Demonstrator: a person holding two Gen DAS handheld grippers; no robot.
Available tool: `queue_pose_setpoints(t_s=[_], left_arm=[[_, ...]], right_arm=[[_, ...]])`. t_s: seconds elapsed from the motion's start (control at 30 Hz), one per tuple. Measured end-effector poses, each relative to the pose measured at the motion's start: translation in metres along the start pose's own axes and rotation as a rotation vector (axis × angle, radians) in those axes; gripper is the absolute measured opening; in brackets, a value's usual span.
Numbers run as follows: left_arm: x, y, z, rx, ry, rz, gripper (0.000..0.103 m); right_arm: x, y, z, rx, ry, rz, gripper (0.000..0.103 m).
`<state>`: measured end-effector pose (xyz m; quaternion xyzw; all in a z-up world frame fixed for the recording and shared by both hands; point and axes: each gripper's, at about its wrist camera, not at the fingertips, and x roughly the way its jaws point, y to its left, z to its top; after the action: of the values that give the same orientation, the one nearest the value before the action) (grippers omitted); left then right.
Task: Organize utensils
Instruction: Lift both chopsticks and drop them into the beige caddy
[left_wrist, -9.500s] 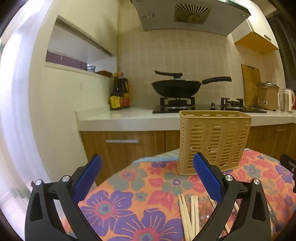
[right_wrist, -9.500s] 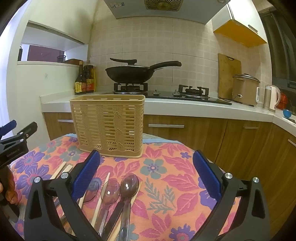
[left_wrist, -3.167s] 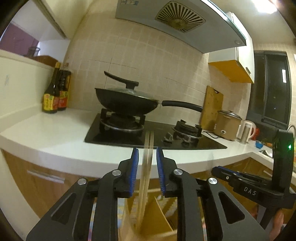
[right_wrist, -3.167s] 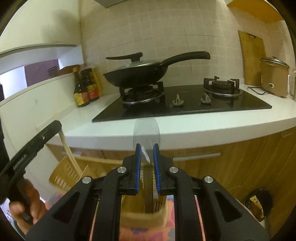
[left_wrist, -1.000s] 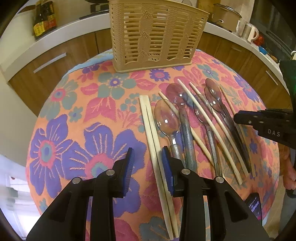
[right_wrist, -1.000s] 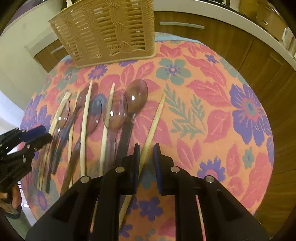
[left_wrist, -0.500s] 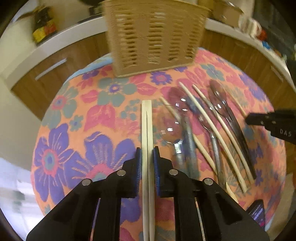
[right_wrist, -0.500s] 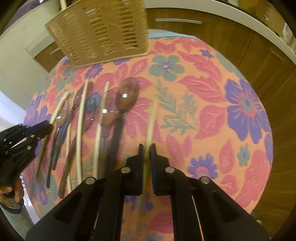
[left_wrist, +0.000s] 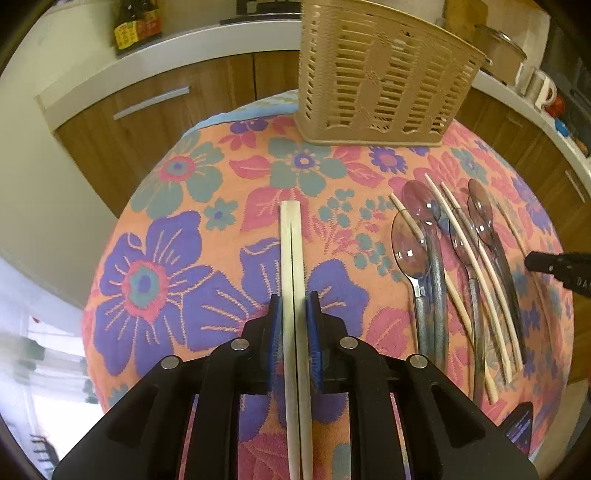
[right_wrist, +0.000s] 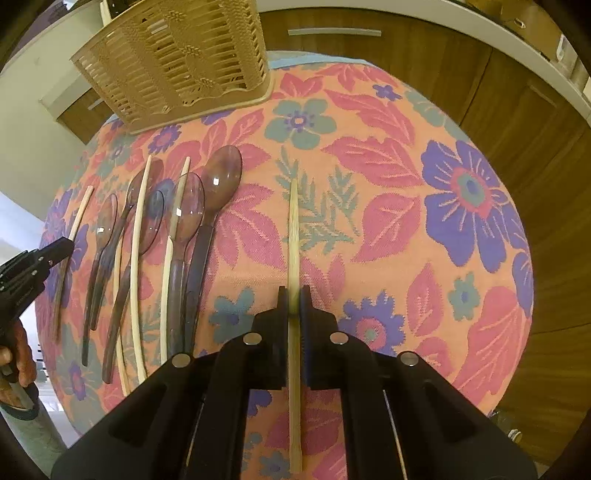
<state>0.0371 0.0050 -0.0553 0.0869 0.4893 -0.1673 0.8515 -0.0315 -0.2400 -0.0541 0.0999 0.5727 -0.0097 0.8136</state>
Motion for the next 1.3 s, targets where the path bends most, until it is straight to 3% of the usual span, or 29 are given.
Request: queue_pose_setpoints(t_s=[0.07, 0.2, 0.23, 0.3, 0.4, 0.5, 0.77, 0.87, 1.03, 1.3], left_arm=[[0.0, -0.002, 0.001, 0.024, 0.013, -0.01, 0.028], [0.002, -0.012, 0.001, 0.095, 0.032, 0.021, 0.032], [0.003, -0.016, 0.001, 0.116, 0.028, 0.038, 0.03], [0.002, -0.022, -0.001, 0.14, 0.02, 0.04, 0.01], [0.0, -0.031, -0.002, 0.165, 0.002, 0.066, 0.011], [-0.014, -0.029, 0.003, 0.131, -0.053, 0.001, 0.01], [-0.099, -0.001, 0.057, -0.023, -0.386, -0.26, 0.011], [-0.125, 0.003, 0.085, -0.055, -0.507, -0.305, 0.011], [-0.142, -0.004, 0.137, -0.064, -0.689, -0.318, 0.011], [-0.129, -0.013, 0.195, -0.113, -0.862, -0.283, 0.011]], right_arm=[[0.001, -0.001, 0.002, -0.007, 0.022, 0.013, 0.005], [0.004, 0.001, 0.008, -0.042, 0.073, 0.012, 0.006], [0.006, 0.001, 0.012, -0.056, 0.082, 0.006, 0.006], [0.008, 0.004, 0.016, -0.066, 0.1, 0.001, 0.005], [0.009, 0.007, 0.019, -0.084, 0.092, -0.003, 0.004], [0.003, 0.011, 0.018, -0.086, 0.055, 0.047, 0.004], [-0.077, 0.028, 0.052, -0.146, -0.223, 0.186, 0.004], [-0.107, 0.035, 0.08, -0.153, -0.342, 0.242, 0.004], [-0.136, 0.044, 0.125, -0.164, -0.522, 0.258, 0.004], [-0.151, 0.054, 0.189, -0.108, -0.78, 0.205, 0.004]])
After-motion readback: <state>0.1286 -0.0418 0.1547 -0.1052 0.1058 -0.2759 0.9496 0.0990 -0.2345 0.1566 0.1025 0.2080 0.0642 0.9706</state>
